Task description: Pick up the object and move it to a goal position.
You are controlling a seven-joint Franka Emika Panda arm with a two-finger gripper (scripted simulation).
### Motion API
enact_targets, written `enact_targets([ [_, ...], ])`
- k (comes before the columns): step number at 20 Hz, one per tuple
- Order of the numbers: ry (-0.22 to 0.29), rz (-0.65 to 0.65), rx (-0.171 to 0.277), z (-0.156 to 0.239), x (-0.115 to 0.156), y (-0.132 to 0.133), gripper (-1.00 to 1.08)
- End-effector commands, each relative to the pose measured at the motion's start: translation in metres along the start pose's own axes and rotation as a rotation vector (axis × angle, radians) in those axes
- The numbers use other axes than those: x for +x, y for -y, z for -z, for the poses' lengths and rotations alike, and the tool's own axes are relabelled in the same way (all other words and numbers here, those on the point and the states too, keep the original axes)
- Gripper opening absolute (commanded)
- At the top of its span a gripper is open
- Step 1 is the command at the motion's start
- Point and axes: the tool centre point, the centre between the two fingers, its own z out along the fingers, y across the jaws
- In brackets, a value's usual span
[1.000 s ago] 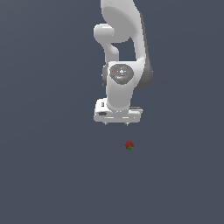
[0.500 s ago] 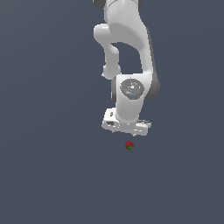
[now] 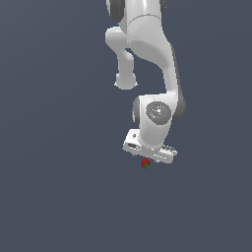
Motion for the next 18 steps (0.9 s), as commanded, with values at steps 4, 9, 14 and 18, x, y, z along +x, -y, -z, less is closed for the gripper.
enact_targets([
  [4,-0.005,-0.032,0.003,-0.007,0.003,0.008,1.0],
  [9,-0.004,-0.03,0.003,-0.008,0.002,0.008,1.0],
  [14,-0.005,-0.031,0.003,-0.025,0.002,0.008,1.0],
  [18,-0.005,-0.033,0.003,-0.047,0.002,0.008,1.0],
])
